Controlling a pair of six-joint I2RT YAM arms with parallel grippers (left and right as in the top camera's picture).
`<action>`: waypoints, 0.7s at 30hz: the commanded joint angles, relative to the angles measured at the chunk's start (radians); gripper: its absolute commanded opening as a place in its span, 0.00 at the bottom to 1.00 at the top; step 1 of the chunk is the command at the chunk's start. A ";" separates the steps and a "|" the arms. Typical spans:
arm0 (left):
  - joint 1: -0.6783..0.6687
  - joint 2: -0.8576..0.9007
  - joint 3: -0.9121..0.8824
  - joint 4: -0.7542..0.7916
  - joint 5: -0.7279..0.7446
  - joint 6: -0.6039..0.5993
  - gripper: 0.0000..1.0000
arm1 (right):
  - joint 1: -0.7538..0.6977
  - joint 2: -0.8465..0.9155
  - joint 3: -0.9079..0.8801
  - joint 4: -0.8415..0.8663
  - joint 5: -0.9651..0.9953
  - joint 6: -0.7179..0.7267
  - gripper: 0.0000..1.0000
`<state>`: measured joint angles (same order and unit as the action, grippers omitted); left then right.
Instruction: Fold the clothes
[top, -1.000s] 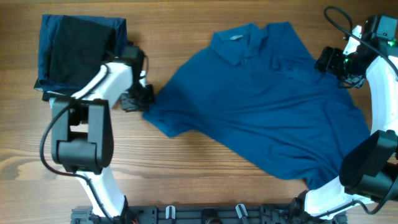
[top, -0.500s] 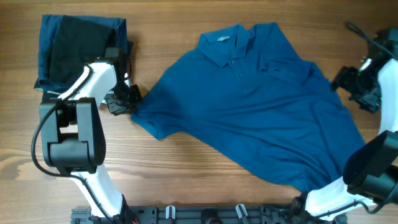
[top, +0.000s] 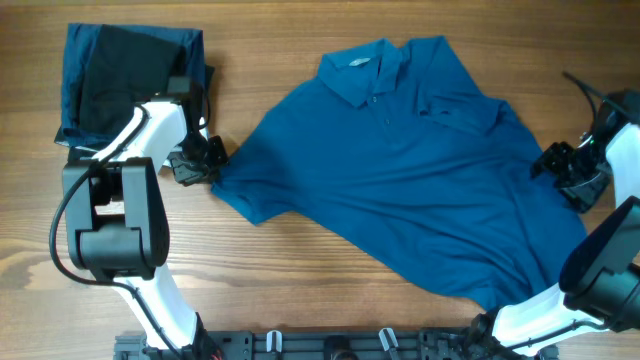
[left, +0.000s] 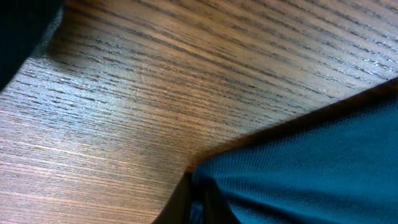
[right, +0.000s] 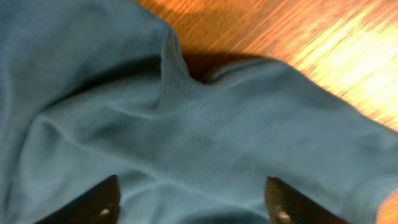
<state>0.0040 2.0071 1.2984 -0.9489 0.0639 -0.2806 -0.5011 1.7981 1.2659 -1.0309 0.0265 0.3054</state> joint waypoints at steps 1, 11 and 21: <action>0.009 0.054 -0.038 0.041 -0.008 -0.019 0.04 | -0.003 0.023 -0.085 0.076 -0.019 0.020 0.66; -0.061 0.054 -0.038 0.078 -0.009 -0.012 0.04 | -0.003 0.180 -0.091 0.318 -0.017 0.009 0.20; -0.087 0.054 -0.038 0.089 -0.009 -0.012 0.04 | -0.002 0.372 -0.035 0.646 -0.066 -0.098 0.04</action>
<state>-0.0647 2.0006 1.2949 -0.8883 0.0273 -0.2802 -0.5014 2.0300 1.2682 -0.4339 -0.0078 0.2440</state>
